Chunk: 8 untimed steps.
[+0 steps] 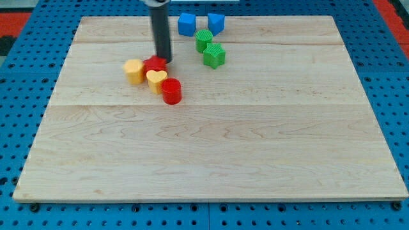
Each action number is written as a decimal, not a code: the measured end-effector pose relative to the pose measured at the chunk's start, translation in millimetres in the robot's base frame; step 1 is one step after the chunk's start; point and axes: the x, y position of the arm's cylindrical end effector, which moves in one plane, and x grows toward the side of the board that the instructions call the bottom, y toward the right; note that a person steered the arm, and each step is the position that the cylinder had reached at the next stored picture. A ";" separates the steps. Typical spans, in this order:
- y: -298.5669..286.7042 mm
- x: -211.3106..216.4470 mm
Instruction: Push the yellow blocks into the red blocks
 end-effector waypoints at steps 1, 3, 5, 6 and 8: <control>1.1 31.5; -0.3 -15.0; -82.8 -21.1; -98.7 -21.0; -100.7 34.3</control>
